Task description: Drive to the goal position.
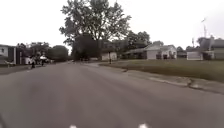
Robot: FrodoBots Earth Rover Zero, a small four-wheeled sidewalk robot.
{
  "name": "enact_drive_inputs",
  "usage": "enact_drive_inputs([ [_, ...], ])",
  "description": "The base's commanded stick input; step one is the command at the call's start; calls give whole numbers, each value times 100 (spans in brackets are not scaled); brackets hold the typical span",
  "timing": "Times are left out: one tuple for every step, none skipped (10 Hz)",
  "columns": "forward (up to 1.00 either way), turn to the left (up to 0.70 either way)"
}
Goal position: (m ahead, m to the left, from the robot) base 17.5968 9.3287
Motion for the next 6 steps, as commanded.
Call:
enact_drive_inputs([
  [100, 40],
  [100, 29],
  [100, 3],
  [100, 1],
  [100, 0],
  [100, 0],
])
